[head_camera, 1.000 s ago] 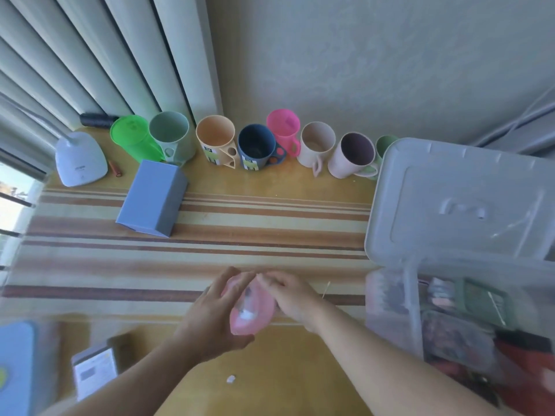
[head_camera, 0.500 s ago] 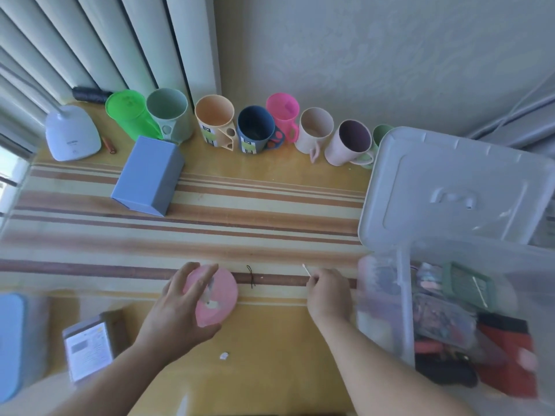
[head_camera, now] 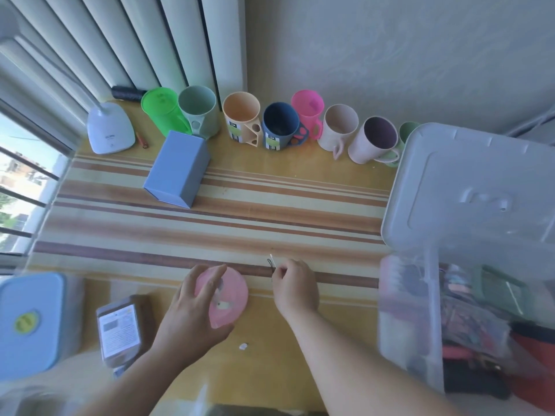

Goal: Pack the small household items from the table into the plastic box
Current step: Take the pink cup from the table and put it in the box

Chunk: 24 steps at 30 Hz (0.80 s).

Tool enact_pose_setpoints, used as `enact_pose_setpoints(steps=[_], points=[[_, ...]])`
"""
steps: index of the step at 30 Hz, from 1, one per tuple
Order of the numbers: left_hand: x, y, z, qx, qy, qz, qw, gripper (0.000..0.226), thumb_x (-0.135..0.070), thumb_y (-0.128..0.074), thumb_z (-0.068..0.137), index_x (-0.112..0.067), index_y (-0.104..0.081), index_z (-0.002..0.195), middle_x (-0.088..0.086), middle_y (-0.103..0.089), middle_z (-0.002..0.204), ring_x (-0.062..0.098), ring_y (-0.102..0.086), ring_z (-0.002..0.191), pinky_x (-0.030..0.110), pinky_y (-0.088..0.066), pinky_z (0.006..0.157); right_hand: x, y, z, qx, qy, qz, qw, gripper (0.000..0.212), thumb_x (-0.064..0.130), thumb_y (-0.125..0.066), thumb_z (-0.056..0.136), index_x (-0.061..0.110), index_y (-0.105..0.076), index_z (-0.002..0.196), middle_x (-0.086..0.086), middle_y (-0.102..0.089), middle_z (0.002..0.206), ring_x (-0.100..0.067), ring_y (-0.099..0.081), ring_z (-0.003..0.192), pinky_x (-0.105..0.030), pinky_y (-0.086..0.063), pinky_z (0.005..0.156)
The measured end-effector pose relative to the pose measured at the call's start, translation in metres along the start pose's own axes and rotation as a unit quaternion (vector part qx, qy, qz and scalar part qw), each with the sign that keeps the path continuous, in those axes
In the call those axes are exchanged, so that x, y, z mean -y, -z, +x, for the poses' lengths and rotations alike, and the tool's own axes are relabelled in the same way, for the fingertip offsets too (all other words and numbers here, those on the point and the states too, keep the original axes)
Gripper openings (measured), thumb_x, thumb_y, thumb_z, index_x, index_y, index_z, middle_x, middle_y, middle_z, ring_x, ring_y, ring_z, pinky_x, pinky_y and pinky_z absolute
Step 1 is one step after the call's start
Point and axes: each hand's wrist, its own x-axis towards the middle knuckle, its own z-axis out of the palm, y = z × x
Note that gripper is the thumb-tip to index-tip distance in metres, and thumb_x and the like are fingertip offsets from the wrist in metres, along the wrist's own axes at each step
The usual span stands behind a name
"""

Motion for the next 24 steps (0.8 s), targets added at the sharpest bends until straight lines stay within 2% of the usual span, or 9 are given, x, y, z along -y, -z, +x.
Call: enact_pose_setpoints(steps=[4, 8, 11, 15, 18, 20, 22, 24], points=[[0.001, -0.004, 0.001, -0.009, 0.008, 0.005, 1.000, 0.119, -0.050, -0.087, 0.061, -0.049, -0.014, 0.155, -0.003, -0.016, 0.158, 0.036, -0.044, 0.134, 0.046, -0.053, 0.097, 0.002, -0.003, -0.004, 0.006, 0.012, -0.047, 0.999, 0.022, 0.048, -0.061, 0.099, 0.028, -0.068, 0.105, 0.008, -0.060, 0.105, -0.021, -0.055, 0.100, -0.034, -0.044, 0.063], [0.003, -0.010, -0.001, -0.018, -0.002, 0.019, 1.000, 0.117, -0.052, -0.087, 0.061, -0.044, -0.018, 0.156, 0.001, -0.020, 0.157, 0.039, -0.046, 0.132, 0.048, -0.054, 0.097, 0.004, -0.011, -0.008, -0.001, 0.094, -0.134, 0.987, 0.016, 0.031, -0.057, 0.105, 0.021, -0.069, 0.102, 0.006, -0.064, 0.108, -0.023, -0.055, 0.103, -0.037, -0.052, 0.076], [0.004, -0.010, 0.000, -0.024, -0.010, 0.028, 0.999, 0.117, -0.052, -0.087, 0.061, -0.041, -0.020, 0.156, 0.003, -0.022, 0.156, 0.040, -0.047, 0.131, 0.049, -0.053, 0.098, 0.006, -0.009, -0.007, 0.007, 0.131, -0.181, 0.975, 0.011, 0.015, -0.057, 0.102, 0.020, -0.067, 0.101, 0.004, -0.065, 0.108, -0.025, -0.054, 0.106, -0.035, -0.048, 0.077], [0.003, -0.006, -0.003, -0.020, -0.010, 0.016, 1.000, 0.117, -0.053, -0.086, 0.063, -0.046, -0.015, 0.157, 0.000, -0.018, 0.158, 0.038, -0.044, 0.134, 0.048, -0.053, 0.099, 0.012, 0.005, -0.004, 0.079, 0.209, -0.323, 0.920, 0.027, -0.001, -0.058, 0.091, 0.013, -0.061, 0.114, -0.007, -0.061, 0.115, -0.031, -0.049, 0.116, -0.037, -0.046, 0.077], [0.001, -0.004, -0.008, -0.017, -0.007, 0.005, 1.000, 0.117, -0.055, -0.084, 0.065, -0.050, -0.011, 0.156, -0.004, -0.015, 0.159, 0.035, -0.045, 0.134, 0.045, -0.054, 0.096, 0.005, 0.007, -0.003, 0.113, 0.234, -0.405, 0.877, 0.024, 0.004, -0.059, 0.094, 0.009, -0.062, 0.117, -0.010, -0.061, 0.112, -0.032, -0.052, 0.111, -0.038, -0.044, 0.072], [-0.002, -0.004, -0.014, -0.015, -0.008, 0.007, 1.000, 0.118, -0.057, -0.084, 0.064, -0.051, -0.011, 0.156, -0.006, -0.015, 0.159, 0.033, -0.047, 0.132, 0.044, -0.055, 0.093, -0.004, 0.012, -0.005, 0.120, 0.221, -0.404, 0.880, 0.019, 0.010, -0.059, 0.098, 0.010, -0.065, 0.116, -0.008, -0.063, 0.109, -0.030, -0.054, 0.108, -0.037, -0.042, 0.071], [-0.006, -0.004, -0.023, -0.012, 0.000, 0.010, 1.000, 0.118, -0.057, -0.085, 0.064, -0.052, -0.010, 0.155, -0.008, -0.016, 0.158, 0.031, -0.048, 0.131, 0.044, -0.055, 0.091, -0.008, 0.022, -0.009, 0.137, 0.199, -0.361, 0.901, 0.017, 0.015, -0.057, 0.100, 0.011, -0.065, 0.115, -0.006, -0.063, 0.106, -0.028, -0.055, 0.105, -0.036, -0.042, 0.071], [-0.016, -0.002, -0.031, -0.012, 0.002, 0.003, 1.000, 0.118, -0.055, -0.086, 0.063, -0.052, -0.012, 0.154, -0.010, -0.018, 0.157, 0.029, -0.048, 0.130, 0.042, -0.055, 0.088, -0.003, 0.044, -0.016, 0.141, 0.192, -0.287, 0.928, 0.010, 0.020, -0.057, 0.100, 0.013, -0.064, 0.101, -0.002, -0.058, 0.093, -0.027, -0.054, 0.096, -0.036, -0.041, 0.067]])
